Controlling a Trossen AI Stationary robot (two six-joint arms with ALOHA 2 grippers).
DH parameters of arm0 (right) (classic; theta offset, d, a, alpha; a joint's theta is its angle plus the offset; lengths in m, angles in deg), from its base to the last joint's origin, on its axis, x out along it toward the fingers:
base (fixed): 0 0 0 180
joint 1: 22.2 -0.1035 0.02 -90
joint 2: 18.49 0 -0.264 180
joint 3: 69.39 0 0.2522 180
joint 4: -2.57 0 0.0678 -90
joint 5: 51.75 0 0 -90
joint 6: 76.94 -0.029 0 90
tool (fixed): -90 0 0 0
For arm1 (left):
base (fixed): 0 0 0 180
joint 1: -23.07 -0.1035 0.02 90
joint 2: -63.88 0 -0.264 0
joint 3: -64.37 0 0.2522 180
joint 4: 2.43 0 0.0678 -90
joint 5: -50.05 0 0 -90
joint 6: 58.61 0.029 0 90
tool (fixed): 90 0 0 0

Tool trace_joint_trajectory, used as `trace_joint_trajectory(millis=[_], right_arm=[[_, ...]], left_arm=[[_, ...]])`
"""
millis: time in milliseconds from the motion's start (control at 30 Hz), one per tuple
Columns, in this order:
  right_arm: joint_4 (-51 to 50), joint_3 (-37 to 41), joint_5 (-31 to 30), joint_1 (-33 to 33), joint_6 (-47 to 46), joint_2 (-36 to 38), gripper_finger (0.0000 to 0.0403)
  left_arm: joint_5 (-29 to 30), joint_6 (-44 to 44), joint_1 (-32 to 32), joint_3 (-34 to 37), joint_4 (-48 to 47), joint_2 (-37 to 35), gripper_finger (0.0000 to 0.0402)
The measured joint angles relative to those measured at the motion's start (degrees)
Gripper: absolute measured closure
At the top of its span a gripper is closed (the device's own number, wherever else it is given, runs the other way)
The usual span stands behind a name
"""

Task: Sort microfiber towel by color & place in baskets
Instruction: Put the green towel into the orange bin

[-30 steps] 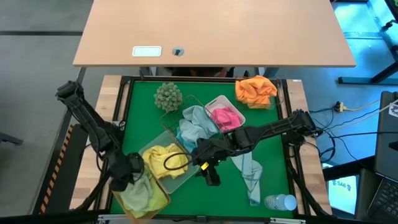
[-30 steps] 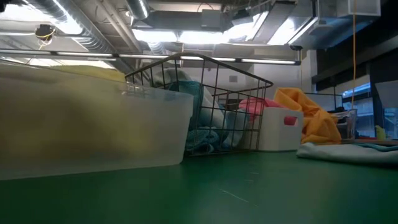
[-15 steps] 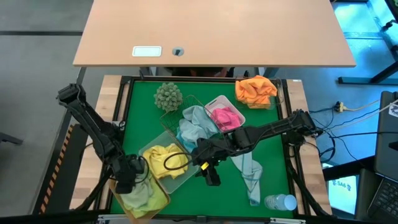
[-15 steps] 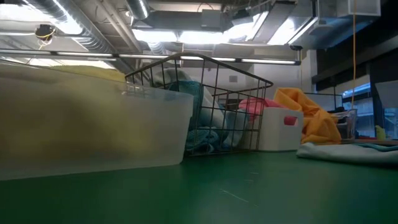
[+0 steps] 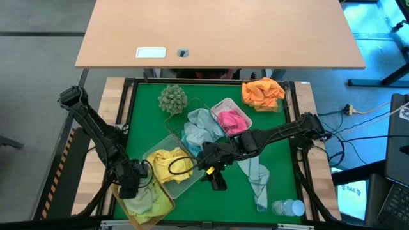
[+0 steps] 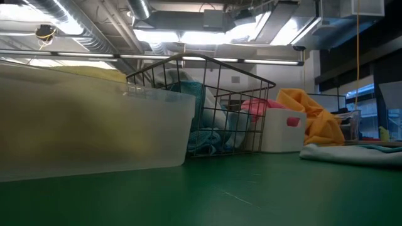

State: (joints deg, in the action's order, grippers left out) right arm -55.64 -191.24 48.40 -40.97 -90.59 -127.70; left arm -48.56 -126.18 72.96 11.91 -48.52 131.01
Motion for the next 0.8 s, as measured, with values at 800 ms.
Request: trace_joint_trajectory(millis=[800], right_arm=[[-1.04, 0.00, 0.00, 0.00, 0.00, -0.02, 0.0196]], left_arm=[[-6.26, -1.34, -3.21, -5.90, 0.32, -3.54, 0.0206]])
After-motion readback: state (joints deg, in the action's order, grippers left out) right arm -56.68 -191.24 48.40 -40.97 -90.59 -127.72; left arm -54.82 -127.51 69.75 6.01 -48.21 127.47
